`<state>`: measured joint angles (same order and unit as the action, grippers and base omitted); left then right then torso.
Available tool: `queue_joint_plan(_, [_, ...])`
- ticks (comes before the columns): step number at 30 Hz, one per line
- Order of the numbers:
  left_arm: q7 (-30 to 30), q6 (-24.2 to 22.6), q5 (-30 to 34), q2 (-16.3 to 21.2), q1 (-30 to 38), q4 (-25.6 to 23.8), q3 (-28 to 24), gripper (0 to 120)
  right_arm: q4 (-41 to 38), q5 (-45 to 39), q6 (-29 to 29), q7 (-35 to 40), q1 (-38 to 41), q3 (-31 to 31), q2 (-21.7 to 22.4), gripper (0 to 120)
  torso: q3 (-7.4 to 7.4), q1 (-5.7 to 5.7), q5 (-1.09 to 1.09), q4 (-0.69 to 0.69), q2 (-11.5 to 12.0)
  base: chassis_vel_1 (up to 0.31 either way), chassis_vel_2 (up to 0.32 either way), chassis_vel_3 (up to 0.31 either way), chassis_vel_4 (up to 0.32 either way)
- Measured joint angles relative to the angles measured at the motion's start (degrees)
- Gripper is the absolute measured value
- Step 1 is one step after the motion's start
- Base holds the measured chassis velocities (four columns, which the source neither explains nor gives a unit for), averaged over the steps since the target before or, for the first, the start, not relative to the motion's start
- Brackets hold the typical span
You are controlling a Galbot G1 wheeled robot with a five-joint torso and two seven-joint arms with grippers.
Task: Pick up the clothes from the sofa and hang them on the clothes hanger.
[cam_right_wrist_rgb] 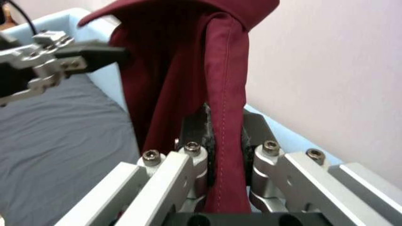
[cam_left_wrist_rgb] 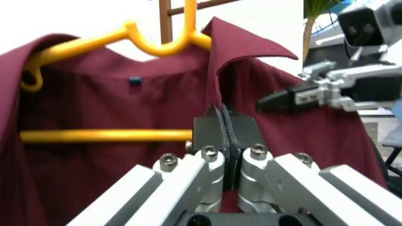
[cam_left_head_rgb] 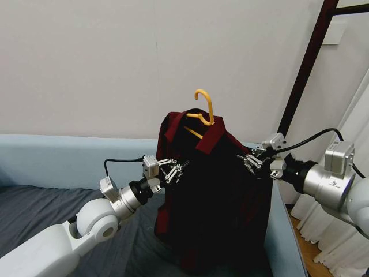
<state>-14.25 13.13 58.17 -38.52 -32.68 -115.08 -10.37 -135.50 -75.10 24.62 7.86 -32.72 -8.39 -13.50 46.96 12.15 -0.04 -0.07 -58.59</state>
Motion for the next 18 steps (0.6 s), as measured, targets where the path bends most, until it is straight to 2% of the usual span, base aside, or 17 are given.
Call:
queue_joint_plan(5, [0.5,0.2,-0.3,-0.6,3.7,1.8,-0.4,0,-0.2,-0.6,0.0,0.2,0.3,-0.1,0.9,7,0.00,0.00,0.00,0.00,0.0,0.000,0.000,0.000,0.000])
queue_joint_plan(7, [0.5,0.4,-2.3,-0.7,5.5,3.0,-0.7,0,-0.4,-1.6,0.6,0.9,0.9,-0.1,1.2,7,0.00,0.00,0.01,0.00,0.0,0.000,0.000,0.000,0.000])
queue_joint_plan(12, [0.4,1.0,-6.2,-0.8,7.1,4.8,-1.0,0,-0.9,-5.8,3.2,2.3,2.9,-0.1,1.4,7,0.00,0.00,0.00,0.00,0.0,0.000,0.000,0.000,0.000])
queue_joint_plan(18, [-1.6,2.7,-8.0,-1.3,7.5,6.4,-1.1,0,-0.6,-6.6,4.0,1.9,3.8,0.0,1.3,7,0.00,0.00,0.00,0.00,0.0,0.000,0.000,0.000,0.000])
